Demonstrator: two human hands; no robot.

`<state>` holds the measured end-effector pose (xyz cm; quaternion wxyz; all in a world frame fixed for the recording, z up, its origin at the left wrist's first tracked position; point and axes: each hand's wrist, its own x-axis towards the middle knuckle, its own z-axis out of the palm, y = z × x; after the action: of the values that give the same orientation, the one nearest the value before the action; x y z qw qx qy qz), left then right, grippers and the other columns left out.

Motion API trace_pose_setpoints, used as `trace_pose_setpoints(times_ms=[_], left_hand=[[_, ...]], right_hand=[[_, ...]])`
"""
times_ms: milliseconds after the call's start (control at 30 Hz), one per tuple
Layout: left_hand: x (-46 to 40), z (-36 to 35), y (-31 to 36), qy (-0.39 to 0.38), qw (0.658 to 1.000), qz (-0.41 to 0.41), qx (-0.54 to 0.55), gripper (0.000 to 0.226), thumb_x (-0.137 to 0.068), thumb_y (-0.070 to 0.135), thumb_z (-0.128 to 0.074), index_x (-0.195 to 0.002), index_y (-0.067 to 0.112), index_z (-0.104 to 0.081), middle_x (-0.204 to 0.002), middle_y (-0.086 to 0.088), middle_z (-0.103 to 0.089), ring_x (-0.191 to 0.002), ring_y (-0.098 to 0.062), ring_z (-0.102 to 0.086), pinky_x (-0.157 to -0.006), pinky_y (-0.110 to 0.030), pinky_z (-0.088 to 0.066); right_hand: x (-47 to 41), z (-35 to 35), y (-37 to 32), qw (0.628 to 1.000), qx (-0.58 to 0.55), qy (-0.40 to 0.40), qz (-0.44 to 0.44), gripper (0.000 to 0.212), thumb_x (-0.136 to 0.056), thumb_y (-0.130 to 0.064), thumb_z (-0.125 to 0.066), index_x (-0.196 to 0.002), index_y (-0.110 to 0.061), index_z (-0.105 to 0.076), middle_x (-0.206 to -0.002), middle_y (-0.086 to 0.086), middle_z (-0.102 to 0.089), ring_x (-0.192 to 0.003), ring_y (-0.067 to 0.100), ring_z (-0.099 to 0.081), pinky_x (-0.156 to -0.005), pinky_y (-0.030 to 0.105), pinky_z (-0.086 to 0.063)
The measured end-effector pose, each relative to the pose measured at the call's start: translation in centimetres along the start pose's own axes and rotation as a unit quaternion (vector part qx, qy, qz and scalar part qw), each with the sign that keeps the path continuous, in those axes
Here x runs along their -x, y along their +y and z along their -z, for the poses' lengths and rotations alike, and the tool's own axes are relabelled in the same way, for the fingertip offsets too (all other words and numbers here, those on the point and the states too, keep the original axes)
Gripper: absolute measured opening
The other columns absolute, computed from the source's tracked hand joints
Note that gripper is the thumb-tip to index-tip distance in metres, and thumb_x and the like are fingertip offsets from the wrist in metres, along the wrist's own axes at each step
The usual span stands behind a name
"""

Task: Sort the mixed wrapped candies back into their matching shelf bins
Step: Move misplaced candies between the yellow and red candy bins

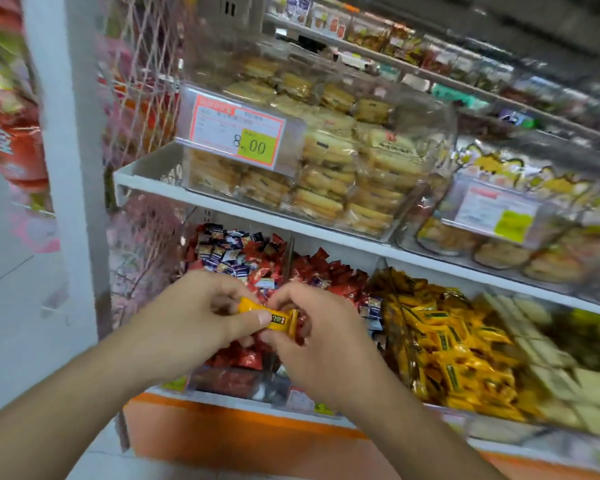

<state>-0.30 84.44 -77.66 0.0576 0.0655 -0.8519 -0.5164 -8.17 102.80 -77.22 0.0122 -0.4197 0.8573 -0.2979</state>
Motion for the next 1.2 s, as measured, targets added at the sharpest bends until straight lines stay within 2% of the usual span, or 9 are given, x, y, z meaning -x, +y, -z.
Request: trace_pose_setpoints(times_ms=[233, 367, 467, 600, 733, 833, 967, 1067, 1200], left_hand=[[-0.5, -4.7, 0.9, -0.014, 0.999, 0.018, 0.026, 0.019, -0.082, 0.048, -0.073, -0.098, 0.038, -0.073, -0.093, 0.007, -0.074, -0.095, -0.005, -0.071, -0.094, -0.041, -0.055], [-0.1, -4.6, 0.5, 0.031, 0.999, 0.014, -0.029, 0.025, -0.079, 0.054, -0.068, -0.101, 0.044, -0.071, -0.098, 0.02, -0.074, -0.101, 0.007, -0.067, -0.101, -0.035, -0.05], [0.0, -4.0, -0.3, 0.063, 0.996, 0.002, -0.065, 0.023, -0.086, 0.037, -0.074, -0.103, 0.051, -0.068, -0.099, 0.022, -0.074, -0.097, 0.004, -0.068, -0.094, -0.034, -0.054], [0.5, -2.1, -0.8, 0.136, 0.968, -0.008, -0.211, 0.029, -0.088, 0.036, -0.075, -0.11, 0.052, -0.065, -0.11, 0.035, -0.064, -0.098, 0.002, -0.065, -0.083, -0.027, -0.049], [1.1, 1.1, -2.0, 0.17, 0.947, 0.003, -0.271, 0.06, -0.09, 0.04, -0.072, -0.146, 0.037, -0.049, -0.144, 0.014, -0.054, -0.13, -0.013, -0.053, -0.1, -0.028, -0.039], [1.4, 3.2, -3.6, 0.115, 0.952, 0.072, -0.275, 0.085, -0.092, 0.054, -0.061, -0.162, 0.036, -0.016, -0.166, 0.012, -0.024, -0.151, -0.012, -0.028, -0.118, -0.03, -0.026], [0.9, 5.2, -6.3, 0.069, 0.955, 0.11, -0.268, 0.096, -0.093, 0.064, -0.05, -0.164, 0.03, 0.004, -0.171, 0.011, 0.001, -0.157, -0.007, -0.004, -0.124, -0.026, -0.008], [0.3, 5.8, -6.9, 0.052, 0.965, 0.133, -0.221, 0.084, -0.102, 0.055, -0.044, -0.164, 0.031, 0.007, -0.17, 0.013, 0.004, -0.156, -0.008, -0.007, -0.119, -0.019, -0.007], [-0.3, 6.1, -8.2, -0.014, 0.973, 0.155, -0.168, 0.081, -0.104, 0.058, -0.034, -0.158, 0.038, 0.021, -0.169, 0.014, 0.008, -0.156, -0.009, -0.011, -0.114, -0.016, -0.008]], right_hand=[[4.4, 6.5, 9.2, 0.963, 0.151, 0.131, -0.182, 0.014, -0.098, -0.046, -0.064, -0.105, -0.036, -0.058, -0.098, -0.012, -0.064, -0.078, 0.006, -0.058, -0.068, 0.036, -0.054], [3.9, 9.8, 14.5, 0.919, 0.237, 0.136, -0.284, 0.058, -0.096, -0.054, -0.063, -0.142, -0.019, -0.056, -0.121, 0.008, -0.063, -0.12, 0.029, -0.052, -0.098, 0.043, -0.05], [3.8, 9.3, 15.0, 0.924, 0.187, 0.102, -0.316, 0.073, -0.094, -0.058, -0.064, -0.151, -0.016, -0.045, -0.143, 0.009, -0.052, -0.14, 0.03, -0.039, -0.113, 0.046, -0.043], [3.8, 8.1, 13.2, 0.951, 0.131, 0.094, -0.263, 0.067, -0.097, -0.051, -0.064, -0.153, -0.022, -0.043, -0.152, 0.001, -0.045, -0.143, 0.024, -0.041, -0.11, 0.041, -0.044], [3.2, 6.5, 10.5, 0.972, 0.123, 0.075, -0.183, 0.049, -0.099, -0.044, -0.062, -0.143, -0.026, -0.053, -0.144, -0.009, -0.051, -0.128, 0.015, -0.052, -0.101, 0.029, -0.046], [2.7, 5.0, 8.2, 0.984, 0.101, 0.047, -0.14, 0.041, -0.1, -0.043, -0.059, -0.14, -0.033, -0.054, -0.144, -0.017, -0.049, -0.11, 0.009, -0.059, -0.097, 0.024, -0.045], [1.6, 2.8, 5.3, 0.994, 0.091, 0.008, -0.058, 0.04, -0.102, -0.042, -0.057, -0.141, -0.038, -0.054, -0.147, -0.024, -0.047, -0.14, 0.001, -0.041, -0.119, 0.028, -0.036], [-0.2, 0.6, 3.0, 0.995, 0.089, -0.034, 0.0, 0.039, -0.104, -0.042, -0.053, -0.143, -0.041, -0.052, -0.145, -0.029, -0.045, -0.139, -0.007, -0.035, -0.118, 0.018, -0.027], [-4.2, -3.8, 0.4, 0.989, 0.09, -0.088, 0.074, 0.043, -0.105, -0.041, -0.054, -0.148, -0.04, -0.047, -0.151, -0.023, -0.045, -0.143, 0.0, -0.032, -0.119, 0.023, -0.026]])
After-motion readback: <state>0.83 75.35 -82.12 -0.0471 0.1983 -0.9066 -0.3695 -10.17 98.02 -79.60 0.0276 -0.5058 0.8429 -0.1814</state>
